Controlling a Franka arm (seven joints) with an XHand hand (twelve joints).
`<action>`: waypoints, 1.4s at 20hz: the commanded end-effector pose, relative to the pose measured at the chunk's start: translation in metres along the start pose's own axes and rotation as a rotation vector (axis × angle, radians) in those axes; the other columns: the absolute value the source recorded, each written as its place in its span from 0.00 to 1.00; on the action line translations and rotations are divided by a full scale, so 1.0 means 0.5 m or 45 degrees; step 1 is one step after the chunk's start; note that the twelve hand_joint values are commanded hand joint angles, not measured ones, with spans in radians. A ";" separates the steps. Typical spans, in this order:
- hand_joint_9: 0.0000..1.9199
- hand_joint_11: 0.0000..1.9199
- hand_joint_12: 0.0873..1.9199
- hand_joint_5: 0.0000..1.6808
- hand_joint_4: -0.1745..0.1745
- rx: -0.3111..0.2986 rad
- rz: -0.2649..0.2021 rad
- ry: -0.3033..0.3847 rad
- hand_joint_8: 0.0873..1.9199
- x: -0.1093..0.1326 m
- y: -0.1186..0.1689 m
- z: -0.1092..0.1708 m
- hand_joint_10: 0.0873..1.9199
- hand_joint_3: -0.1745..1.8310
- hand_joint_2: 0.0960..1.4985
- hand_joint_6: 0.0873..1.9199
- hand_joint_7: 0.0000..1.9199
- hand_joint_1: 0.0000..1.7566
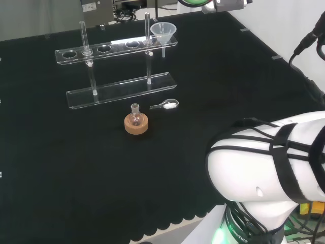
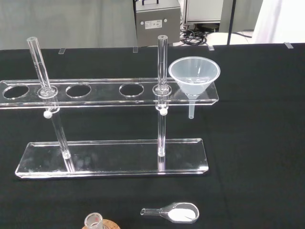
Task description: Pick up the funnel from the transparent funnel stand.
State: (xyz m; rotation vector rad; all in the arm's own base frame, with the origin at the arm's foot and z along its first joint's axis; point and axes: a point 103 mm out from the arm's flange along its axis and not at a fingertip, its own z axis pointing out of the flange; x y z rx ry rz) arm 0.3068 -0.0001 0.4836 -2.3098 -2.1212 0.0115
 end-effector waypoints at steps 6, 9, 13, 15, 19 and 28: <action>0.06 0.01 0.69 0.10 0.54 -0.016 0.015 0.003 0.14 -0.004 0.010 -0.001 0.29 0.33 0.75 0.00 0.00 0.00; 0.06 0.01 0.69 0.10 0.54 -0.023 0.017 0.018 0.14 -0.016 0.012 0.000 0.29 0.33 0.75 0.00 0.00 0.00; 0.06 0.01 0.69 0.10 0.54 -0.012 0.015 -0.044 0.14 -0.011 0.033 0.005 0.29 0.32 0.75 0.00 0.00 0.00; 0.06 0.01 0.69 0.10 0.54 -0.005 0.027 -0.056 0.14 -0.008 0.049 0.011 0.28 0.32 0.76 0.00 0.00 0.00; 0.07 0.01 0.69 0.10 0.54 -0.009 0.051 -0.042 0.14 -0.015 0.072 0.019 0.28 0.32 0.75 0.00 0.00 0.00; 0.10 0.01 0.71 0.10 0.50 0.039 0.062 0.009 0.19 -0.128 0.241 0.049 0.30 0.27 0.75 0.00 0.04 0.00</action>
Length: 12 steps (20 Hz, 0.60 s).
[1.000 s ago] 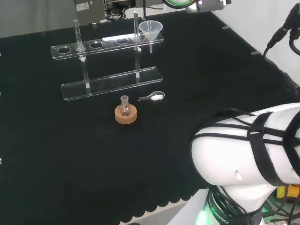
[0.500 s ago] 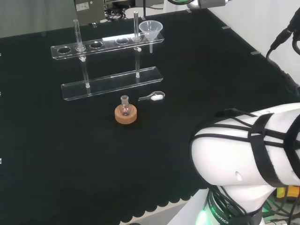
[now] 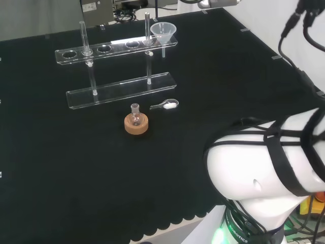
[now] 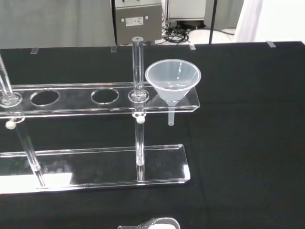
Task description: Pick up the funnel from the transparent funnel stand.
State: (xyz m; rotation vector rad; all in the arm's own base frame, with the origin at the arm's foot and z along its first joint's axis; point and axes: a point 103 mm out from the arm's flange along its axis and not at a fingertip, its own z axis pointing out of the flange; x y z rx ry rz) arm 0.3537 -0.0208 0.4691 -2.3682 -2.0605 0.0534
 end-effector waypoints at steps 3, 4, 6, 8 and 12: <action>0.10 0.01 0.71 0.11 0.48 0.023 -0.013 0.037 0.22 -0.101 0.197 0.035 0.30 0.26 0.75 0.00 0.04 0.00; 0.10 0.01 0.71 0.11 0.48 0.030 -0.012 0.033 0.22 -0.104 0.210 0.040 0.30 0.25 0.75 0.00 0.04 0.01; 0.10 0.01 0.71 0.11 0.48 0.040 -0.036 0.023 0.23 -0.106 0.230 0.055 0.31 0.25 0.74 0.00 0.04 0.02; 0.11 0.01 0.71 0.11 0.47 0.077 -0.050 0.009 0.24 -0.111 0.251 0.075 0.31 0.24 0.73 0.00 0.04 0.04; 0.12 0.01 0.71 0.12 0.45 0.167 -0.064 -0.005 0.25 -0.117 0.294 0.121 0.32 0.22 0.67 0.00 0.05 0.14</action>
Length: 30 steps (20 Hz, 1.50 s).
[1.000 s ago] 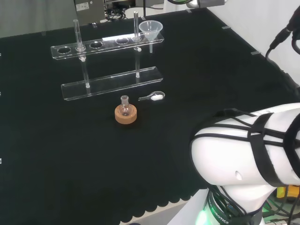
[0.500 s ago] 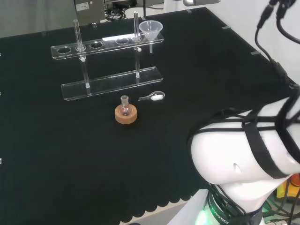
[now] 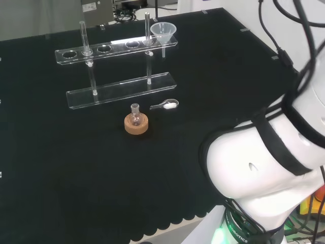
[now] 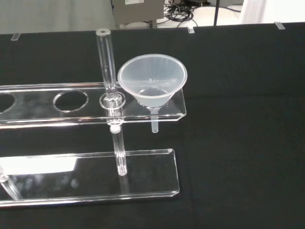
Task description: Pick up the funnel from the transparent funnel stand.
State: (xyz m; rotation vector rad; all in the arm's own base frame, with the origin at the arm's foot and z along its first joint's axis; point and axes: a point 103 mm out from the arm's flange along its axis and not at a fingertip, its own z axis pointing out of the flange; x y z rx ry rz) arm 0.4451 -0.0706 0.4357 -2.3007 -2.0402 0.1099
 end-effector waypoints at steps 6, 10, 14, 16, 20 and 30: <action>0.12 0.01 0.72 0.11 0.43 0.202 -0.107 -0.042 0.27 -0.020 0.158 0.100 0.32 0.20 0.61 0.00 0.04 0.25; 0.12 0.02 0.72 0.09 0.43 0.253 -0.121 -0.060 0.27 -0.002 0.186 0.125 0.33 0.19 0.59 0.00 0.02 0.27; 0.12 0.02 0.72 0.08 0.44 0.287 -0.143 -0.060 0.28 0.008 0.206 0.146 0.33 0.19 0.58 0.00 0.02 0.27; 0.11 0.02 0.72 0.08 0.44 0.308 -0.181 -0.045 0.28 0.008 0.217 0.156 0.33 0.19 0.58 0.00 0.01 0.27; 0.11 0.02 0.72 0.08 0.45 0.353 -0.211 -0.051 0.28 0.011 0.238 0.173 0.33 0.19 0.57 0.00 0.01 0.27; 0.10 0.05 0.73 0.03 0.53 0.419 -0.210 -0.121 0.22 0.033 0.272 0.203 0.38 0.20 0.54 0.00 0.00 0.28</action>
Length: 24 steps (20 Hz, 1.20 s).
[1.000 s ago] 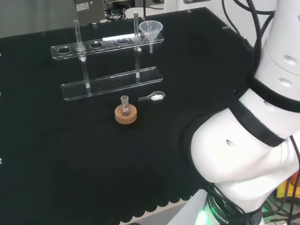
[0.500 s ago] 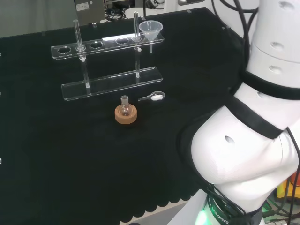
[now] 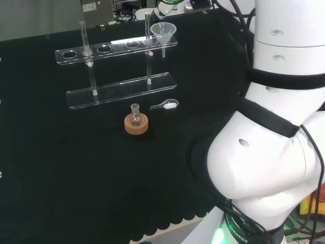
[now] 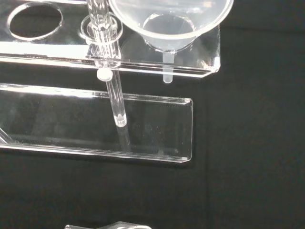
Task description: Pick up the funnel from the transparent funnel stand.
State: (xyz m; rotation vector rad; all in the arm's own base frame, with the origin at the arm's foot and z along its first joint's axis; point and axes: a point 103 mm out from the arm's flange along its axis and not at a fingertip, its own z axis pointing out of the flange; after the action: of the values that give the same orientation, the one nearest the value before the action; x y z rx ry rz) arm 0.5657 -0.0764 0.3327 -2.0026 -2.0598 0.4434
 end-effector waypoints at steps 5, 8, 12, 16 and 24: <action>0.06 0.05 0.74 0.01 0.54 0.104 -0.016 -0.084 0.12 0.008 0.034 0.029 0.40 0.19 0.52 0.00 0.00 0.28; 0.01 0.03 0.74 0.00 0.54 0.100 -0.007 -0.117 0.05 0.002 0.038 0.031 0.40 0.19 0.51 0.00 0.00 0.29; 0.00 0.01 0.74 0.00 0.54 0.121 -0.012 -0.145 0.02 -0.002 0.044 0.035 0.34 0.19 0.50 0.00 0.00 0.30; 0.00 0.00 0.74 0.00 0.53 0.135 -0.012 -0.154 0.02 -0.003 0.050 0.045 0.32 0.19 0.50 0.00 0.00 0.30; 0.00 0.00 0.74 0.00 0.52 0.158 -0.028 -0.160 0.02 -0.007 0.066 0.059 0.33 0.19 0.50 0.00 0.00 0.30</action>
State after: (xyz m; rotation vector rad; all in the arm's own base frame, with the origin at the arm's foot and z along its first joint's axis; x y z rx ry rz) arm 0.5815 -0.0800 0.3017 -1.9381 -2.0741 0.6724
